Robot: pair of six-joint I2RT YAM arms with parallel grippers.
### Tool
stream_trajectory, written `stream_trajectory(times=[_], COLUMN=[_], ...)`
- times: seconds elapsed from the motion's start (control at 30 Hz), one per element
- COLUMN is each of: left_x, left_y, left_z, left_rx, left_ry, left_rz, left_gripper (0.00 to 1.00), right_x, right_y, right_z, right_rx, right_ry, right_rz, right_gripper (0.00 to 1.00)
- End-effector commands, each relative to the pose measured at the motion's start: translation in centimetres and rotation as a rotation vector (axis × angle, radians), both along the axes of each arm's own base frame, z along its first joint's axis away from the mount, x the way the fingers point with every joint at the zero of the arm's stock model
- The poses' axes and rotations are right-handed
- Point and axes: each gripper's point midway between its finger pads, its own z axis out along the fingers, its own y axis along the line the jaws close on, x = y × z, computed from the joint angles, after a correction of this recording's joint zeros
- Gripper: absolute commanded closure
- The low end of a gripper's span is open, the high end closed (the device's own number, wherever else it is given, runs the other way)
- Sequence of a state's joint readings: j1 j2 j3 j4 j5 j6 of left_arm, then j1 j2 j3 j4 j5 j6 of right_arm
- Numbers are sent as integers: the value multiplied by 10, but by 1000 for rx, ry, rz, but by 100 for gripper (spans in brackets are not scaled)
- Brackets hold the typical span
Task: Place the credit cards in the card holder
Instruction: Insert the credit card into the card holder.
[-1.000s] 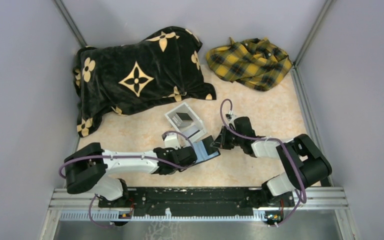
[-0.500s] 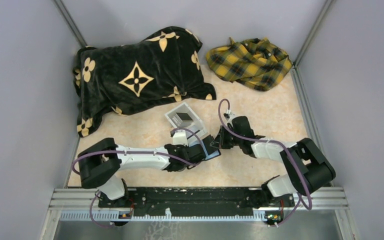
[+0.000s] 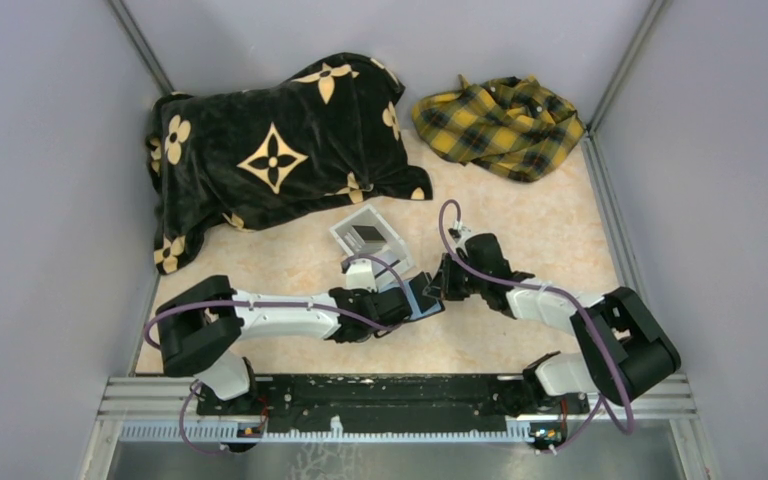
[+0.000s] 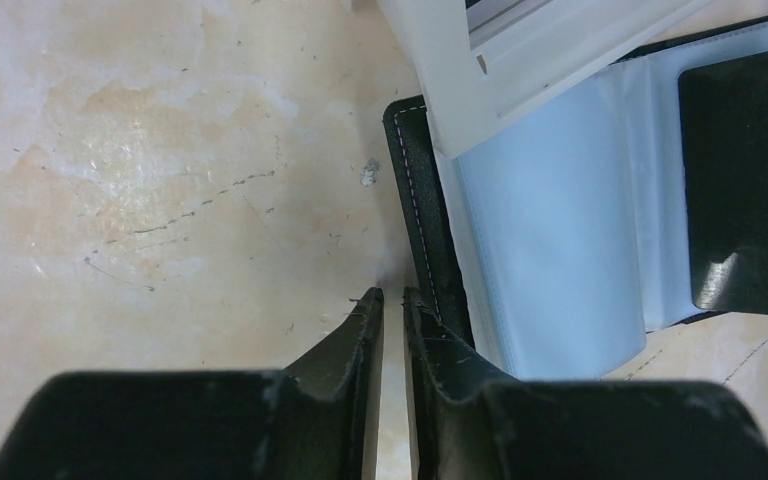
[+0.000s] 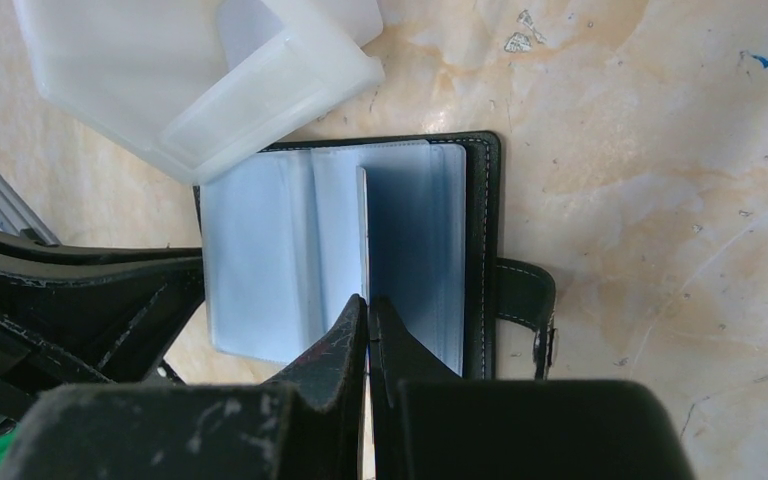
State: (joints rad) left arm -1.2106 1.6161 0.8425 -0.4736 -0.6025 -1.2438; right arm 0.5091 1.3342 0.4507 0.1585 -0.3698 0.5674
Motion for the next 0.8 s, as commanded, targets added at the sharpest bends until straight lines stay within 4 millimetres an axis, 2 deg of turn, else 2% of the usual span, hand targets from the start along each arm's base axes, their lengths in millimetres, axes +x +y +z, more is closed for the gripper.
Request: stream_trajectory(times=[0.0,0.3,0.77], left_x=[-31,-34,-32], left_y=[33,30,20], left_z=[-41,-51,-54], left_rx=[145,175,143], left_ry=[159,190,186], left_rz=[-23,-54,-94], left_gripper=[80,80,80], right_x=[0,-3,-12], right_y=[6,15,29], right_z=[13,25,16], right_rx=[9,49,145], right_ry=[-47,-63,-22], right_rz=[26,40,69], right_gripper=[100,100,100])
